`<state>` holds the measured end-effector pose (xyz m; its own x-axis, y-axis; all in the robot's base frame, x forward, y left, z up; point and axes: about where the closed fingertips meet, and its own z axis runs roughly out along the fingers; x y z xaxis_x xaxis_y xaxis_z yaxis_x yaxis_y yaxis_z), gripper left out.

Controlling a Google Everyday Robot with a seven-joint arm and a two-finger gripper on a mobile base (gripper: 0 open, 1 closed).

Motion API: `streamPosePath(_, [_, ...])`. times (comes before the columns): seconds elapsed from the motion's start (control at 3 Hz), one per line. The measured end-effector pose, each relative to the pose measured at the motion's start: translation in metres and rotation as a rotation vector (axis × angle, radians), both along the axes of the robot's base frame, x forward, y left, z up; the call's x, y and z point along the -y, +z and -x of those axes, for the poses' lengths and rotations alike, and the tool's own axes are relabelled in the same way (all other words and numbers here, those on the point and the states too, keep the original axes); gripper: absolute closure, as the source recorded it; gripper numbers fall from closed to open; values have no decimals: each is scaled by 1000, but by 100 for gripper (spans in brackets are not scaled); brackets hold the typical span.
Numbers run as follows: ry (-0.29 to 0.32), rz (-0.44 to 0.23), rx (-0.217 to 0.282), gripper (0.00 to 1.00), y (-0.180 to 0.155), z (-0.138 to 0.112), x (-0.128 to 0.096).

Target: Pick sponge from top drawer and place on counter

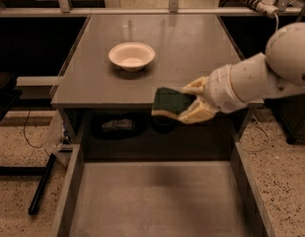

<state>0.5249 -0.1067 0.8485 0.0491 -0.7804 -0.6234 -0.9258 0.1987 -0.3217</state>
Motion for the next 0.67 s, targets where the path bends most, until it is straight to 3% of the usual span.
streamPosePath(0.33, [-53, 8, -9, 100, 19, -48, -2])
streamPosePath(0.67, [-154, -26, -37, 100, 27, -99, 9])
